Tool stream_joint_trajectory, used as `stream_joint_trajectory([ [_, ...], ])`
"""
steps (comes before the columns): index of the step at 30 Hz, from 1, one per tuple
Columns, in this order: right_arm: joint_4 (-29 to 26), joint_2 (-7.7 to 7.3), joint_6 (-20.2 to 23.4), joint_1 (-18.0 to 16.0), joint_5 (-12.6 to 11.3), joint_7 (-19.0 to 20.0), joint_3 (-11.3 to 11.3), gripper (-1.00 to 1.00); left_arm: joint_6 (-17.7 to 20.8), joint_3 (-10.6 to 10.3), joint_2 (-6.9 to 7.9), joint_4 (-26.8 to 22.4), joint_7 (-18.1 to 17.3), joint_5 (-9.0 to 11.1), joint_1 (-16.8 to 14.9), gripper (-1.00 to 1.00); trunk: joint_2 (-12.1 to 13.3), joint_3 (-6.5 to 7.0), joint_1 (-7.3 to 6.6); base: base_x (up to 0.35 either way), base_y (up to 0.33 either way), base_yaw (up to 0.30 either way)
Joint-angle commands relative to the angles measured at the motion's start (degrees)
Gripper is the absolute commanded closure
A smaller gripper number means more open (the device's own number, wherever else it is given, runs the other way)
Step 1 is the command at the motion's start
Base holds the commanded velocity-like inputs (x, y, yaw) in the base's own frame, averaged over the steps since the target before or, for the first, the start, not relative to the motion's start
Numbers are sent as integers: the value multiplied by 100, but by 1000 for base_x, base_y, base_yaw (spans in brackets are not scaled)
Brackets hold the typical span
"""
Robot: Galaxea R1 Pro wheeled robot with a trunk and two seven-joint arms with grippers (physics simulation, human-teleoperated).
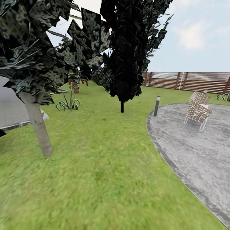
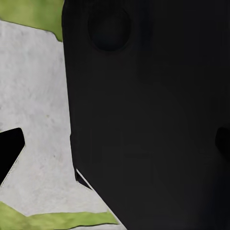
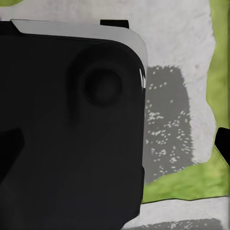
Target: Take the three Easter eggs out of the wicker basket on the lawn in the garden, then place them on the lawn next to a single tree (choose any tree) so that all three eggs are next to the same tree and none are left in the basket.
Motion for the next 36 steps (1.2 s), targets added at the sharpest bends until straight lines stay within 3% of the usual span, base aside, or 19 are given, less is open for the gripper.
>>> stream_joint_trajectory([
  [1, 3, 0, -2, -4, 3, -2, 0, -100, 3, 0, 0, -13, 0, 1, 4, -100, -2, -4, 4, 342, 0, 0],
  [30, 8, 0, 2, -4, 3, -2, 0, -100, 2, 0, 0, -13, 1, 1, 4, -100, -2, -4, 4, 342, 0, 0],
  [36, 5, 0, 1, -4, 3, -2, 0, -100, 2, 0, 0, -13, -1, 1, 4, -100, -2, -4, 4, 342, 0, -178],
])
